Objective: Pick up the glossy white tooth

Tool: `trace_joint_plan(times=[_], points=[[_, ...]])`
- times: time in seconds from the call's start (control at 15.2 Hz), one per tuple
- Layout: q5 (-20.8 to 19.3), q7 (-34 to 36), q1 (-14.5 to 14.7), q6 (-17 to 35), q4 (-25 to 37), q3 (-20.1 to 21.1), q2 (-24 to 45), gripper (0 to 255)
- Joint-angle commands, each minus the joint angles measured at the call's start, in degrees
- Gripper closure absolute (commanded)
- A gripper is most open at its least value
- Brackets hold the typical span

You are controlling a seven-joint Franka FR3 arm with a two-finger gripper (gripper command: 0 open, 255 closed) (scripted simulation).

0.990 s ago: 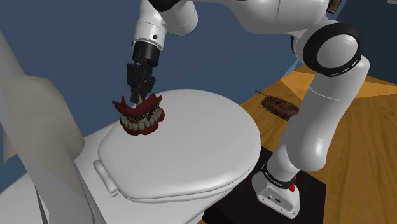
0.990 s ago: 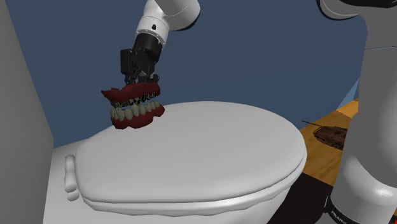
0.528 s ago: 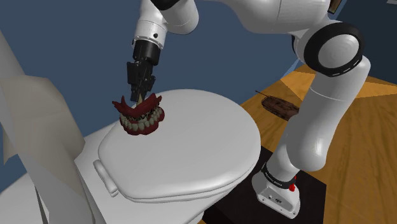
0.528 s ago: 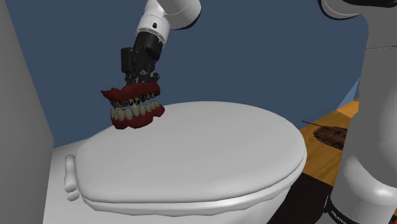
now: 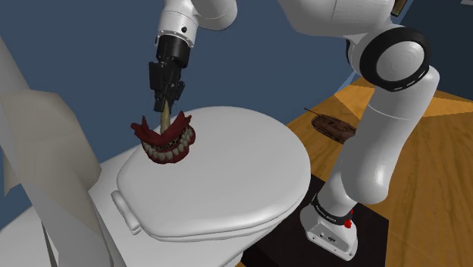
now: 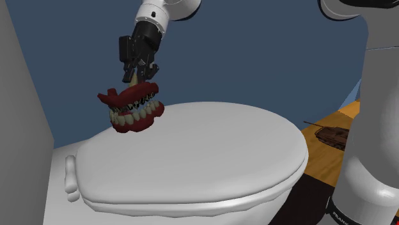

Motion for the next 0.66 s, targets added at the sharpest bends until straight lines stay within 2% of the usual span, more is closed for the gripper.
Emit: trace_joint_plan(times=[0.0, 0.46, 0.59], points=[[0.02, 0.9, -0.04, -1.27, 1.5, 0.0, -0.03, 255], [0.11, 3.96, -0.23, -5.65, 7.79, -0.03, 0.95, 255], [0.11, 4.03, -0.24, -5.74, 7.94, -0.03, 0.98, 255]])
